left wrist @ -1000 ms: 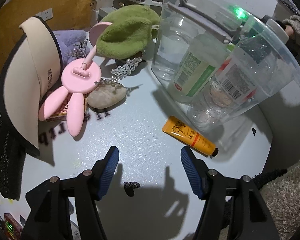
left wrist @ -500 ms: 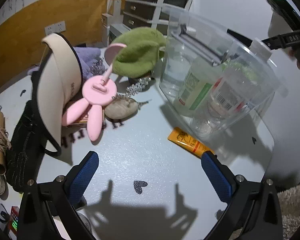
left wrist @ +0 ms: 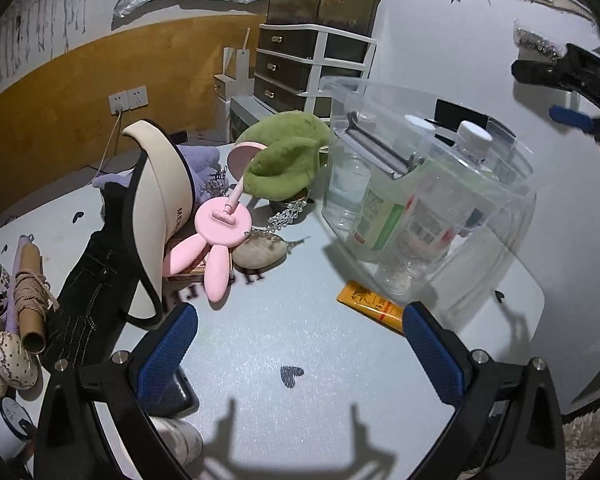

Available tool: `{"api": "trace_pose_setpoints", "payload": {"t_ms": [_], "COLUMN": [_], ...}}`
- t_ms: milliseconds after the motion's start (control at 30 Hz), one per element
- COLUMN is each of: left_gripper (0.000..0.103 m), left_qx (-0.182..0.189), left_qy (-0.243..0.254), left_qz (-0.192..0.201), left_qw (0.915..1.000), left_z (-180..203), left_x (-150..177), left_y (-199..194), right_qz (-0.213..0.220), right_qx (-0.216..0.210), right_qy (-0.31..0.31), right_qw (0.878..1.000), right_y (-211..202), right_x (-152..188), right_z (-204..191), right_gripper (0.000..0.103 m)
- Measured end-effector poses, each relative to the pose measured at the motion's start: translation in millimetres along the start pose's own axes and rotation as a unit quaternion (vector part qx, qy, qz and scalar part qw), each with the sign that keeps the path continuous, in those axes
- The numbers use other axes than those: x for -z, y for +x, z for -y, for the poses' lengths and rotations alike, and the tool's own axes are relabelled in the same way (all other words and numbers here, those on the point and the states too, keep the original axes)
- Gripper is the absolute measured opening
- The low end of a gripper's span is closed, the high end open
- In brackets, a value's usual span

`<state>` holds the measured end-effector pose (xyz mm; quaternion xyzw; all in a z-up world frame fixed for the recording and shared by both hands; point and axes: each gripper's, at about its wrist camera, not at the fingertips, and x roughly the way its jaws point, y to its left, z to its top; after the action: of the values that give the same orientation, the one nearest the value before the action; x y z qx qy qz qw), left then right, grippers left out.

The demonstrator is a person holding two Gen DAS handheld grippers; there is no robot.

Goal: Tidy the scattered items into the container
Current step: 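Move the left tool to the green elephant cork coaster and grasp it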

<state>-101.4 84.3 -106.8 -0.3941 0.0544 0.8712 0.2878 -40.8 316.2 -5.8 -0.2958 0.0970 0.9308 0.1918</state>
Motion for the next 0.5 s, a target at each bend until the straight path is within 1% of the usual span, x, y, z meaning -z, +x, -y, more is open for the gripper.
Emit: {"api": "trace_pose_setpoints", "payload": {"t_ms": [33,100,133,267,367,500], "left_gripper": [0.103,0.103,0.103,0.103,0.103,0.103], "left_qx": [0.003,0.011,0.012,-0.002,-0.020,-0.056], "left_qy": [-0.003,-0.011,-0.016,-0.031,-0.051,-0.084], "left_qz": [-0.002,-0.009,-0.011,-0.010,-0.002,0.013], "left_qw": [1.0000,0.9998,0.9997,0.9995,0.9985,0.9948], "left_z": [-1.5,-5.7,-8.6,-23.3,-41.3,-78.5], "left_x": [0.5,2.5,3.6,8.3,11.8,14.3], "left_y": [-2.7,-7.9,-10.3,-22.4,-33.8,-48.6], "right_qz": [0.013,0.022,0.016,-0.016,-0.030,-0.039], "right_qx": [-0.006,-0.025,-0.030,-0.040,-0.047,-0.055], "right_qy": [0.018,0.042,0.043,0.034,0.026,0.030], "right_qw": [1.000,0.999,0.998,0.999,0.998,0.997], "right_y": [-6.7,-15.2,-16.1,-14.3,-10.3,-4.9], "right_x": [5.3,18.4,25.4,53.9,72.2,86.3], "right_z": [-2.1,-10.5,-16.7,-43.3,-62.5,-83.5], "right_gripper": [0.103,0.103,0.103,0.103,0.103,0.103]}}
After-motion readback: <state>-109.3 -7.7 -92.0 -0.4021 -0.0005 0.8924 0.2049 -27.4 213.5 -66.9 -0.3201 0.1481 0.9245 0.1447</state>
